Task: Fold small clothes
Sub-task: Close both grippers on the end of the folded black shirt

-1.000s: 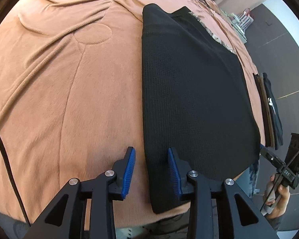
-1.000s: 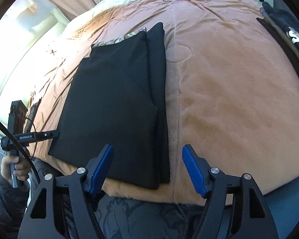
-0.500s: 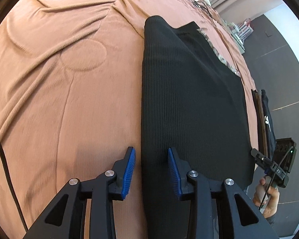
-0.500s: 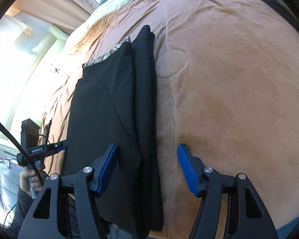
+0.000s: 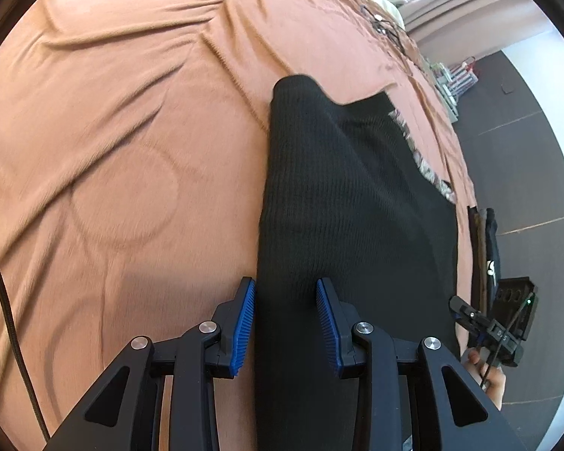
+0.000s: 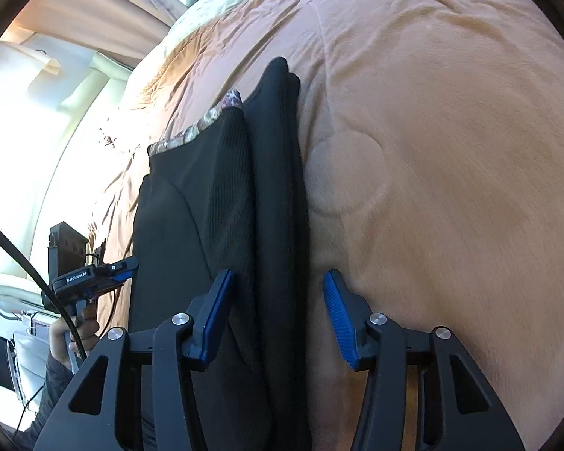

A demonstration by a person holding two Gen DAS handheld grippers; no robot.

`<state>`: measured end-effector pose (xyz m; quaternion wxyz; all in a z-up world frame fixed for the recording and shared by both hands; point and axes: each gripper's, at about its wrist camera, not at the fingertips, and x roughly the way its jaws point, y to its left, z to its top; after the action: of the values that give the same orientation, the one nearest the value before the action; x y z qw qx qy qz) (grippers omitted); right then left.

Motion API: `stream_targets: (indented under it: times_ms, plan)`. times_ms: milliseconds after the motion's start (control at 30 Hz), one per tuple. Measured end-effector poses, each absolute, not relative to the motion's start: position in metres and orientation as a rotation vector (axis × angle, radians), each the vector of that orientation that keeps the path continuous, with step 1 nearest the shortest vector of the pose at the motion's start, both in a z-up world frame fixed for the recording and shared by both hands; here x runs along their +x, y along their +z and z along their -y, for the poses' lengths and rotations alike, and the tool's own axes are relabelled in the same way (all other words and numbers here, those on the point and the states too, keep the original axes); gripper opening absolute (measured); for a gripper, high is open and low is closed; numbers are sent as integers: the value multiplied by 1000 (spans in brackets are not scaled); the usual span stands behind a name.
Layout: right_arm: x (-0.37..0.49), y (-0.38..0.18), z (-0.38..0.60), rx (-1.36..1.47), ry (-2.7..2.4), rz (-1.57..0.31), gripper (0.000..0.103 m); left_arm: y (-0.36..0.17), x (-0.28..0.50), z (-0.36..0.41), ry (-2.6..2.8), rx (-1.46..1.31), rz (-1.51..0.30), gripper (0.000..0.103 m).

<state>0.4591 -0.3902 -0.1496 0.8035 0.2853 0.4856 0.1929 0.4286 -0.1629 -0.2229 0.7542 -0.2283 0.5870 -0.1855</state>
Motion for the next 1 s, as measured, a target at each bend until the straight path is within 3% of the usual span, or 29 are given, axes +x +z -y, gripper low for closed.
stream_targets:
  times_ms: [667,800,933,1000]
  plan:
    - [536,-157,366,592,483,-1019,46,-227,500,162,-380,-583,-1246,33]
    - [548,-159,364,613,478,-1032,34,-229,511,169,-363,-583,-1242,32]
    - [554,-155,354,552,451,-1030,12,-229,514,173,-326,-565,-1240,16]
    - [551,-147,349,533,433,-1016,10,-223,511,172,-331,-549,-1223,10]
